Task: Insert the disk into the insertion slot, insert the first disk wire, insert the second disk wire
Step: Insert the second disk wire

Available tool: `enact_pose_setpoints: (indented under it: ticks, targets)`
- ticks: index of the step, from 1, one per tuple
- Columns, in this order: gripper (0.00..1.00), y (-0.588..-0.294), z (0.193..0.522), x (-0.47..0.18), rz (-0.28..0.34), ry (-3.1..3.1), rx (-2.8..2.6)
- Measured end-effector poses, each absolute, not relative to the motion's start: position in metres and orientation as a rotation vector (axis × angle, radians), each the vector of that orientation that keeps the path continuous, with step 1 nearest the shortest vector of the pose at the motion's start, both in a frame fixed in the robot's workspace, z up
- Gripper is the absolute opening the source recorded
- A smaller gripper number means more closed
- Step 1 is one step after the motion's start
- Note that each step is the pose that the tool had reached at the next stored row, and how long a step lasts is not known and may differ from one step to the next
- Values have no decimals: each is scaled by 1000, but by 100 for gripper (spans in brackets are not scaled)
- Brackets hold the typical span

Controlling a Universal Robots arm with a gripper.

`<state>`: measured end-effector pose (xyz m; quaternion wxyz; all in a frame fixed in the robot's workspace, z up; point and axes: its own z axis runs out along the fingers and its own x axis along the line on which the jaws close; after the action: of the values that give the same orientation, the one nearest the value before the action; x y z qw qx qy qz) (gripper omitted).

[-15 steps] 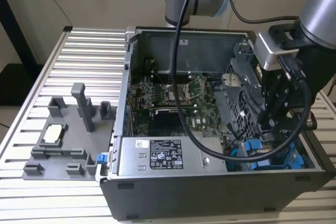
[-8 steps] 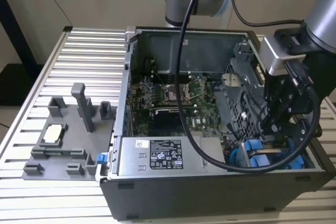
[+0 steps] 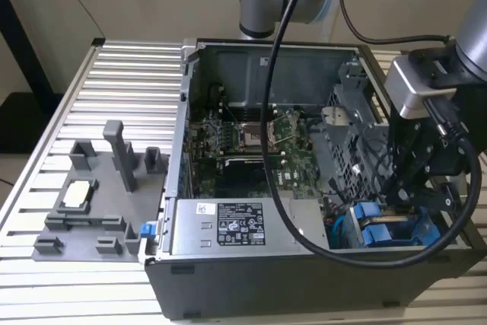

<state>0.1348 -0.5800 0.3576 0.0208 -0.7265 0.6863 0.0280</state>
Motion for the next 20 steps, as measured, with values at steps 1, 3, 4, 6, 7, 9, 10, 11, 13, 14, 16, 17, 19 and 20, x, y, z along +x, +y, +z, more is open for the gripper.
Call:
enact_pose_setpoints:
  ticks: [1,3,4,6,7,9,10,11,13,14,16,17,19,20]
  targets:
    - [16,-581,357,137,93,2130,-2254]
    - [16,-582,357,139,103,2131,-2253]
    - [16,-582,356,139,107,2132,-2248]
    - [16,-582,356,139,120,2135,-2231]
    - [16,-582,356,139,126,2137,-2224]
    - [16,-582,355,139,141,2139,-2206]
    - [16,-582,355,139,142,2141,-2201]
    - [16,-582,355,139,142,2142,-2200]
    - [16,-582,355,142,144,2143,-2201]
    - [16,-582,354,144,147,2145,-2202]
    - [16,-582,354,145,150,2152,-2196]
    - [16,-582,353,145,149,2162,-2187]
    - [16,-582,352,145,149,2181,-2167]
    - [16,-582,352,145,149,2183,-2165]
